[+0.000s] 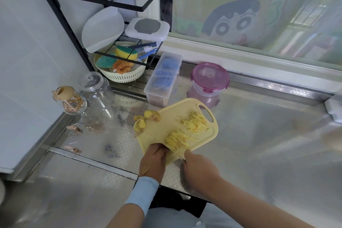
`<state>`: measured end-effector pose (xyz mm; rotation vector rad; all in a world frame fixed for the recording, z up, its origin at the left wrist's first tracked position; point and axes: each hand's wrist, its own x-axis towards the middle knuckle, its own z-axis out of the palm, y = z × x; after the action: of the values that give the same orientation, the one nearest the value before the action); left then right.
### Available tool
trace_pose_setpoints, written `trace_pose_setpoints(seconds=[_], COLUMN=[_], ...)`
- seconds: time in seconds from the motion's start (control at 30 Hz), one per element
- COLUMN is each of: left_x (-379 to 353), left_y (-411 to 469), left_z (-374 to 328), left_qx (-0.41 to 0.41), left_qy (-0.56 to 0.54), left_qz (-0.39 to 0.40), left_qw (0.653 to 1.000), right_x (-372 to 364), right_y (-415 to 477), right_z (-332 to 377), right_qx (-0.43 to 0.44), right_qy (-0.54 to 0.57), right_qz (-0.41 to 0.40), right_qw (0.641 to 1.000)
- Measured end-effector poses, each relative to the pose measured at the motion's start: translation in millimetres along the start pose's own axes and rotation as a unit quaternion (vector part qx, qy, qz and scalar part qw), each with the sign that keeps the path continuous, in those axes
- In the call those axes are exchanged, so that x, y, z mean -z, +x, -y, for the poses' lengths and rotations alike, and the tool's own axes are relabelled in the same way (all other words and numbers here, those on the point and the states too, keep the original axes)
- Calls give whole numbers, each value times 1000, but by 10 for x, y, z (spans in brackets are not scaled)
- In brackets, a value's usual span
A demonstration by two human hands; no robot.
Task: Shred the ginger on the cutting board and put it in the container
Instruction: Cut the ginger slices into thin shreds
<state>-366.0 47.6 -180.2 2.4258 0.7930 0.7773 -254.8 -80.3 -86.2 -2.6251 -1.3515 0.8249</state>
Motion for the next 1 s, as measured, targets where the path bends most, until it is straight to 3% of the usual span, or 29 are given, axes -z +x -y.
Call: trace_pose_setpoints(seconds=[0.4,0.67,1.0], left_x=[49,48,68], left_y=[17,17,43], left_z=[-39,-34,-10], left_qx=[-2,-1,4], left_qy=[-9,-7,-14], left_qz=[2,0,26], left_qw=[1000,1000,1000], right_x=[63,53,67], right_y=[294,101,237], right_z=[216,104,212], right_qx=[-9,19,-14], right_qy=[-1,-7,-10], right_qz=[29,7,33], right_qw=[1000,1000,999])
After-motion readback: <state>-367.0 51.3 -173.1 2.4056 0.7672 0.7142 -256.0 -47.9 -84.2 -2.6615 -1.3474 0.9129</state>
